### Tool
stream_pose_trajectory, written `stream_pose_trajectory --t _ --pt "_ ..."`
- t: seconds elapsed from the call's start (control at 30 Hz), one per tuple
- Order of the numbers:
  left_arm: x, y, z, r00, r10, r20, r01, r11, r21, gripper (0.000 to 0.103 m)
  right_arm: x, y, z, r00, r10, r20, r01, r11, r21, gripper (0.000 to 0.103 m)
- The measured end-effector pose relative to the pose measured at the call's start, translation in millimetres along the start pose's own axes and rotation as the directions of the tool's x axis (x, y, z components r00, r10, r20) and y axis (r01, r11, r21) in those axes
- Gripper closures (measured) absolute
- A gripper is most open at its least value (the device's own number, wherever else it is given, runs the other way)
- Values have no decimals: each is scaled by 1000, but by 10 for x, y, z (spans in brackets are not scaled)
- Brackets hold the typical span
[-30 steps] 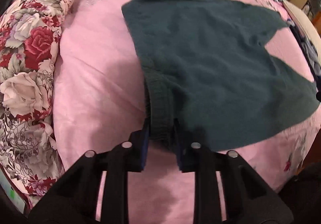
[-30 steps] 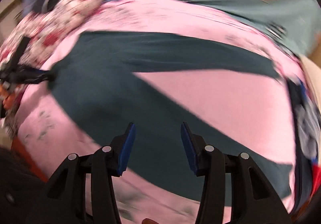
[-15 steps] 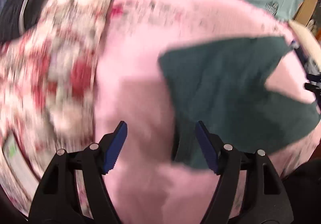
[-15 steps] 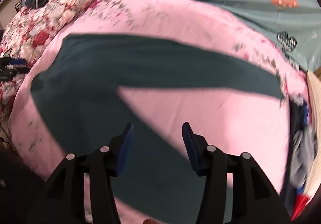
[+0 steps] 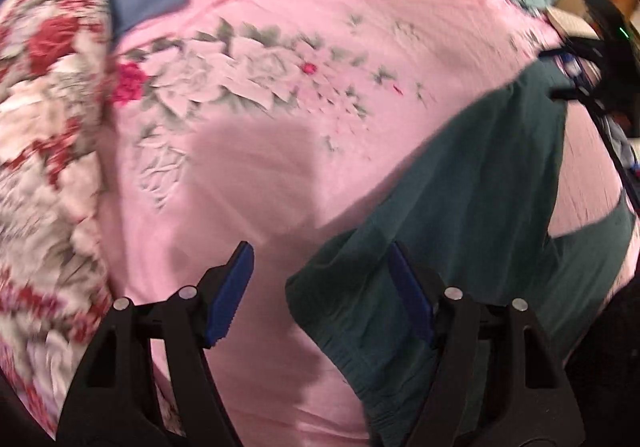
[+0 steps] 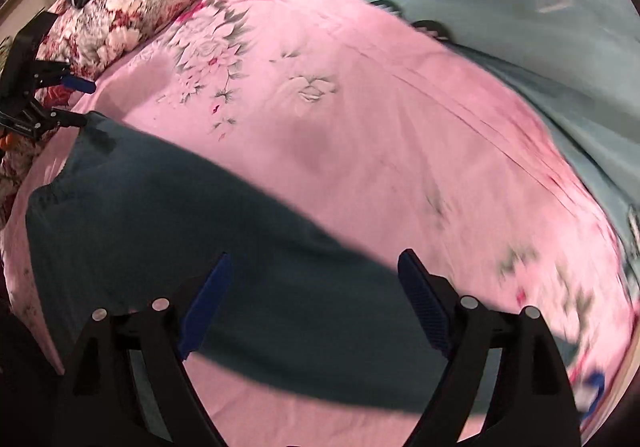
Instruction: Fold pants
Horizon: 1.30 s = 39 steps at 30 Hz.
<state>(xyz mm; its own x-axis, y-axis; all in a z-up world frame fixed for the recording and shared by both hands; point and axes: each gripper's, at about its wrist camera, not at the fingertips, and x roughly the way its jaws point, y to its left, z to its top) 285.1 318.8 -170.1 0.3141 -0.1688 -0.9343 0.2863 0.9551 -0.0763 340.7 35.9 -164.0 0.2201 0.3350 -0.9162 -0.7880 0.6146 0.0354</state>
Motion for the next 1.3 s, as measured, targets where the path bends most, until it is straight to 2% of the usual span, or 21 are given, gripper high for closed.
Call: stream_pose_trajectory --t 0.07,0.13,0.17,0.2,0.23,0.27,0.3,0.33,0.5,0.63,0.77,0.87,0.93,1.03,1.17,1.3 --pt "97 12 20 999 -21 -31 22 999 24 36 210 3 104 999 41 -30 -43 998 -46 22" --pt "170 10 32 997 -59 -59 61 997 39 54 395 34 170 995 70 -77 -77 993 -92 32" --pt "208 1 39 994 -74 -77 78 996 51 60 491 62 195 992 76 -104 -88 989 -120 36" --pt "253 -8 44 992 -82 -97 89 994 69 69 552 92 207 990 76 -121 -93 986 -142 49" --pt "288 -24 44 991 -79 -112 90 992 94 74 617 128 216 988 63 -139 -86 981 -171 66" --pt "306 -28 47 990 -74 -117 86 990 108 76 617 149 221 991 46 -129 -70 978 -195 70" --pt "326 -26 48 990 -70 -124 85 989 119 82 617 170 236 989 60 -135 -88 974 -208 93" --pt "333 -13 53 990 -69 -126 84 989 120 88 608 183 252 987 64 -145 -93 975 -202 102" --pt "160 88 156 997 -56 -50 60 994 87 95 241 245 267 995 65 -81 -77 983 -166 102" --pt "-210 8 124 998 -44 33 41 994 101 95 -341 439 132 999 50 -10 -51 984 -172 102" --pt "-710 -247 -93 994 -22 105 5 988 156 95 -945 855 -221 999 37 27 -29 972 -232 102" --pt "-975 -375 -341 992 -23 120 4 987 162 95 -1200 1220 -594 999 51 3 -48 957 -285 102" --pt "-1044 -484 -538 993 -23 117 3 986 168 95 -1223 1533 -880 997 63 -35 -71 946 -316 102" --pt "-1065 -631 -908 996 -38 85 24 988 155 95 -1123 1824 -1208 990 108 -93 -131 946 -295 102" --pt "-880 -750 -1347 999 -32 18 29 991 128 95 -949 2255 -1612 976 162 -147 -196 947 -254 102" --pt "-607 -721 -1678 999 -25 -30 26 998 62 95 -676 2468 -1814 971 162 -177 -198 959 -205 102"
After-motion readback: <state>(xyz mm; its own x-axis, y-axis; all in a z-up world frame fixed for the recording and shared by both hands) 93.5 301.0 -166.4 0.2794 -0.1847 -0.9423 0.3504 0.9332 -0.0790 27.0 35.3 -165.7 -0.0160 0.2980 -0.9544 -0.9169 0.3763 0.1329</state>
